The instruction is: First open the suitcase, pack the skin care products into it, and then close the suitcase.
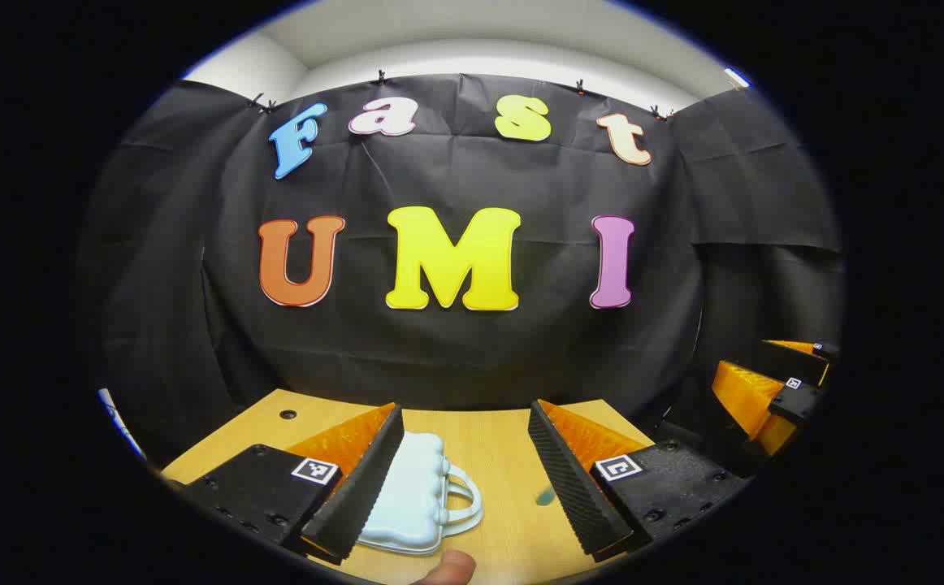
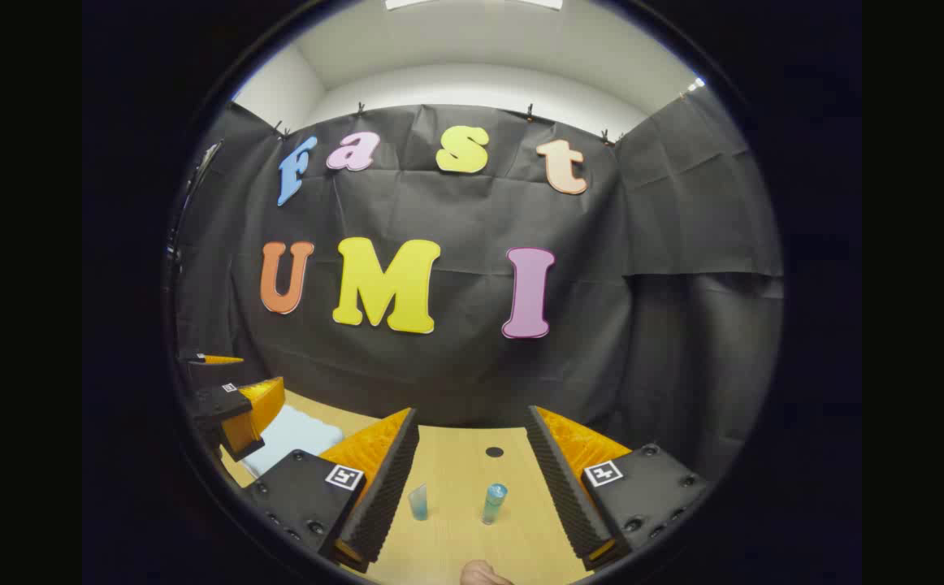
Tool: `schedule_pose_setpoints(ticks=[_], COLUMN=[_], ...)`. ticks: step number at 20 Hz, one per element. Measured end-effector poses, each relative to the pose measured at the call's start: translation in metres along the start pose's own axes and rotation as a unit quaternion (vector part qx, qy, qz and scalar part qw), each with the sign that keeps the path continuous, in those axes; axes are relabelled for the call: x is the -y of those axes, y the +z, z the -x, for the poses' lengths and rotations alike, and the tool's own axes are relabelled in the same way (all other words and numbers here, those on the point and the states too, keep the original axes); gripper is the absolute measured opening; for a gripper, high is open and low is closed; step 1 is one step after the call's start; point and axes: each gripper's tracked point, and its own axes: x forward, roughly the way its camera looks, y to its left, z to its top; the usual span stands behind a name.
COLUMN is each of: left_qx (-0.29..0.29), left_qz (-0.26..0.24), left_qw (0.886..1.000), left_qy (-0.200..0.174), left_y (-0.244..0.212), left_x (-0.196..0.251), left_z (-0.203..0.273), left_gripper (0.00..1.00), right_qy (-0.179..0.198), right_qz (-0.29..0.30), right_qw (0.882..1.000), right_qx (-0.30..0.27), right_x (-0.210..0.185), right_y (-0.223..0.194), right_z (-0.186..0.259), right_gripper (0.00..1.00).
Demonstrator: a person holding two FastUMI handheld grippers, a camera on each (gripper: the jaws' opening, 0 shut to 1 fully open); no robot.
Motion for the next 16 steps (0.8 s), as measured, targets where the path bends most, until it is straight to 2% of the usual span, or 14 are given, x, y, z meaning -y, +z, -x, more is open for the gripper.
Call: schedule_pose_setpoints(ticks=[16], left_qx=[-0.010], left_qz=[-0.008], left_qw=[1.000], left_qy=[0.010], left_y=[-0.0086], left_x=[0.0062], left_z=[0.0041], left_gripper=[0.99], right_qy=[0.024], right_qz=[-0.001], right_qw=[1.000], right_qx=[-0.013], right_x=[0.0025], right_y=[-0.0064], right_z=[-0.0012], right_gripper=[0.80])
